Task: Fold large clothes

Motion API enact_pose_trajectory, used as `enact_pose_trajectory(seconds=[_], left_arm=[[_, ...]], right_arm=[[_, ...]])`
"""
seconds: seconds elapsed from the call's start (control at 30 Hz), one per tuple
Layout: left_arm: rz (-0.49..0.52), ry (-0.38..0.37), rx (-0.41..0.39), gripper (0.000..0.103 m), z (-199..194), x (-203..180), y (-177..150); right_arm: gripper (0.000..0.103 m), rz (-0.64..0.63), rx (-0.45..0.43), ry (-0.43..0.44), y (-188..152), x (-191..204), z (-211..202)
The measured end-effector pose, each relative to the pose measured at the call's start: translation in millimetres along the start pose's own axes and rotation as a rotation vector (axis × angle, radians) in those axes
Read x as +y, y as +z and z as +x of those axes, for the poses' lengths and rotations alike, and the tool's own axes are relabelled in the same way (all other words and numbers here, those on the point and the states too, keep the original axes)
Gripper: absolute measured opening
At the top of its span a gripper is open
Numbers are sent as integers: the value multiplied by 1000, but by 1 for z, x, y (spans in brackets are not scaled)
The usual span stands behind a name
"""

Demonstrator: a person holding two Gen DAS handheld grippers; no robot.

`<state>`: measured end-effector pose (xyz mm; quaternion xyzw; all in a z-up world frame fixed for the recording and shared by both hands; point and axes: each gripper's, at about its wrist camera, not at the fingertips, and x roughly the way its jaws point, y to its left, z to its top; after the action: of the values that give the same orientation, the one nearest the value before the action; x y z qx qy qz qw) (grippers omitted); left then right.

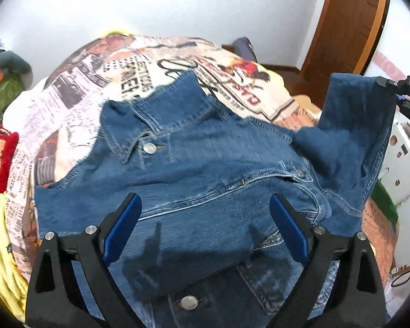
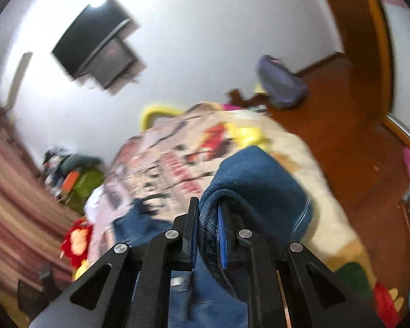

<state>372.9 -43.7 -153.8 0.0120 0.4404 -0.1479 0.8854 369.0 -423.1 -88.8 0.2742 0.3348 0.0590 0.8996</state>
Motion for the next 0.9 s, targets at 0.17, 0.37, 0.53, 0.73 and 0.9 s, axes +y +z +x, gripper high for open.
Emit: enact_pose_trajectory(seconds=[0.17, 0.37, 0.53, 0.73, 0.9], left_arm=[[-30, 4, -35, 95, -21, 14, -4], [-37, 24, -59, 95, -40, 29, -17], [-41, 54, -64, 95, -49, 41, -31], [-52, 64, -58, 95, -54, 49, -43], [-64, 63, -49, 95, -52, 50, -46]], right_arm=[[10, -77, 81, 124, -16, 73, 23], [10, -138, 243, 198, -61, 134, 69], [10, -216, 408, 186, -120, 160, 105], [10, -327, 531, 93, -174, 160, 128], [10, -344, 613, 39, -197, 146, 125]])
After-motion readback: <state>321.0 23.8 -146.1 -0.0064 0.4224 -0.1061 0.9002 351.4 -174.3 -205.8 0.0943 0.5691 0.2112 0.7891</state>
